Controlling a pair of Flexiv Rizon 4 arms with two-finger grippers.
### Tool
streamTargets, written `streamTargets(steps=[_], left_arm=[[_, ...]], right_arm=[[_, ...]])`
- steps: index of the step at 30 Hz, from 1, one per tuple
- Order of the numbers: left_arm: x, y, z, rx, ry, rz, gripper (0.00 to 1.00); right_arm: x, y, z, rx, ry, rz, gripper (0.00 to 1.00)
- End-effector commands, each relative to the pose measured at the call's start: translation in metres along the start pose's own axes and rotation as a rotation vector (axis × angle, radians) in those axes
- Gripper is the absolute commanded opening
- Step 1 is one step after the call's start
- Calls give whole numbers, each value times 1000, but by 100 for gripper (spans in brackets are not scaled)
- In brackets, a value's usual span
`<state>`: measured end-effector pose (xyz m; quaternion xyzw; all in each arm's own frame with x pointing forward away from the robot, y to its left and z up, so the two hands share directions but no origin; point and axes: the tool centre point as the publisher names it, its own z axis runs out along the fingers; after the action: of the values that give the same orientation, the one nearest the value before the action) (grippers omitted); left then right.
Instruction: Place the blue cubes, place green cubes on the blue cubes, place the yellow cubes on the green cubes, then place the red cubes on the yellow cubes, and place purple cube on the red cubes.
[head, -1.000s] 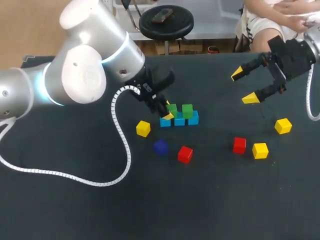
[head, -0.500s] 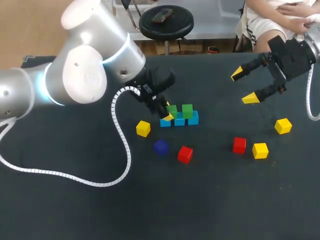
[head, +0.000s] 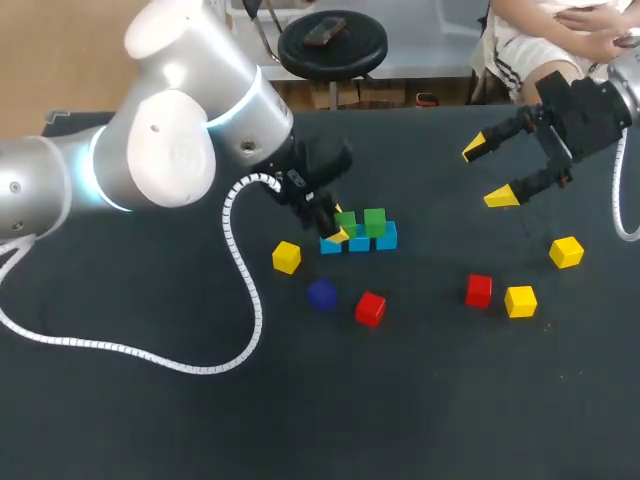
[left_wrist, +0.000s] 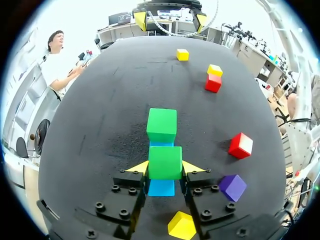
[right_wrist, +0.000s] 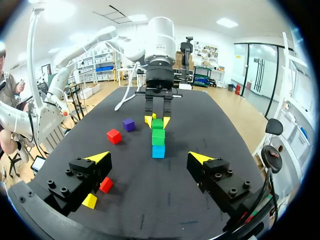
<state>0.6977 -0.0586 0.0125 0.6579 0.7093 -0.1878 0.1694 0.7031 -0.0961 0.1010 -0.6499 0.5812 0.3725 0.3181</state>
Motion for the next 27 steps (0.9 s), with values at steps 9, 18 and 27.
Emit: streamTargets(steps=[9,18,27], left_arm=[[-1,4,0,4,-1,3,0],[0,4,1,4,0,2,0],[1,4,2,6,1,2,0]], right_arm=[[0,0,0,1,0,-1,100],[0,0,0,1,0,-1,100],[0,0,0,1,0,-1,100]])
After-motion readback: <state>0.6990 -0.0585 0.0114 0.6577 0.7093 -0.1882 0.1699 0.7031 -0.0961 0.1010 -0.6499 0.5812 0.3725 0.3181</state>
